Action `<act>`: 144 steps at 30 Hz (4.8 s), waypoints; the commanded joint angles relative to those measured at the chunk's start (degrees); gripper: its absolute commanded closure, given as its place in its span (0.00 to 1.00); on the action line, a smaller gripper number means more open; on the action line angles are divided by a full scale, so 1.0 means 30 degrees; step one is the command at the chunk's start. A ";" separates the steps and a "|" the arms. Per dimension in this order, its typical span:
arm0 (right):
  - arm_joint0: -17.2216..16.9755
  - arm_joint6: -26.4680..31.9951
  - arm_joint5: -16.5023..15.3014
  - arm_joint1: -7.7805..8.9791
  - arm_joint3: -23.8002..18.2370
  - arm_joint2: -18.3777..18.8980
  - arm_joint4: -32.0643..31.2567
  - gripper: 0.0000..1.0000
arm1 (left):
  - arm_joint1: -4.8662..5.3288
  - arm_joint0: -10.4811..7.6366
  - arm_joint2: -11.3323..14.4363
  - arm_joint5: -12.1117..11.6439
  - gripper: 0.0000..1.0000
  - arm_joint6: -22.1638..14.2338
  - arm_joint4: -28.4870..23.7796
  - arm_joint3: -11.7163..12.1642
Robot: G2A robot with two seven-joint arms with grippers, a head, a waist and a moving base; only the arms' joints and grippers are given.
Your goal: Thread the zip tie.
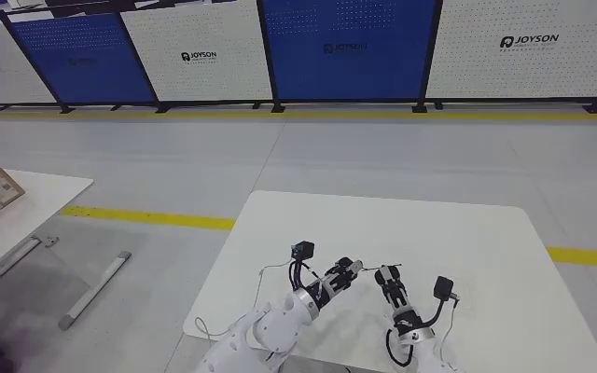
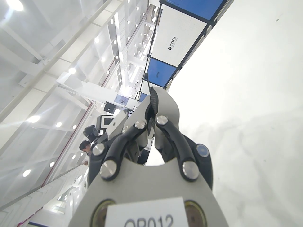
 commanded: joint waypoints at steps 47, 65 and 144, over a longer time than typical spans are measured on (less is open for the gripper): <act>-0.0740 0.0318 -0.0403 0.0107 -0.0926 0.1244 -0.1226 0.00 | -0.0509 -0.0569 -0.0315 0.2105 1.00 0.0916 -0.5203 -0.0569; -0.0047 -0.0210 0.2366 0.0185 -0.0141 0.0560 -0.7262 0.00 | -0.0786 -0.0508 -0.1124 0.2995 1.00 0.1282 -0.9788 -0.0699; 0.0416 -0.0382 0.0766 0.0461 -0.0524 -0.0035 -1.3541 0.77 | -0.0599 0.0330 -0.0400 0.3267 1.00 -0.1124 -0.9073 -0.1751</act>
